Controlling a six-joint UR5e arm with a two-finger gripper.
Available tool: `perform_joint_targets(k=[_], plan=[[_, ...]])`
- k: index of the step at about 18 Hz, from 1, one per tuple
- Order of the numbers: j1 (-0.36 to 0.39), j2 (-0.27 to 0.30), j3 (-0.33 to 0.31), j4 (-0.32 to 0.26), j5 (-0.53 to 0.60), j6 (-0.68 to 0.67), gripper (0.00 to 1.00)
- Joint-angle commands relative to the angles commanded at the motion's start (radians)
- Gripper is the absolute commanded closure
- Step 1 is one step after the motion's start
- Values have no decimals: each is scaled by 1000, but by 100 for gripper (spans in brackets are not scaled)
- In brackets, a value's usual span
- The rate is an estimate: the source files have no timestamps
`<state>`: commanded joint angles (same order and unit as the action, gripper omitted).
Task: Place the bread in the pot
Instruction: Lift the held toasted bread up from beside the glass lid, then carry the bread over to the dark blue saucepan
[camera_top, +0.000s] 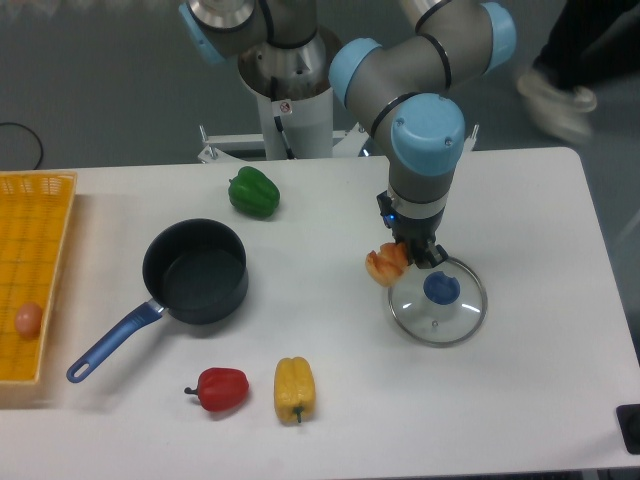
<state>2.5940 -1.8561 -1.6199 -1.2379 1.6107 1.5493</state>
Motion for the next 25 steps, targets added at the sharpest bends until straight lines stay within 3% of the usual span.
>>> perform_joint_targets(k=[16, 25], plan=[[-6, 11, -20, -9, 2, -66, 66], [-109, 66, -43, -49, -2, -215, 66]])
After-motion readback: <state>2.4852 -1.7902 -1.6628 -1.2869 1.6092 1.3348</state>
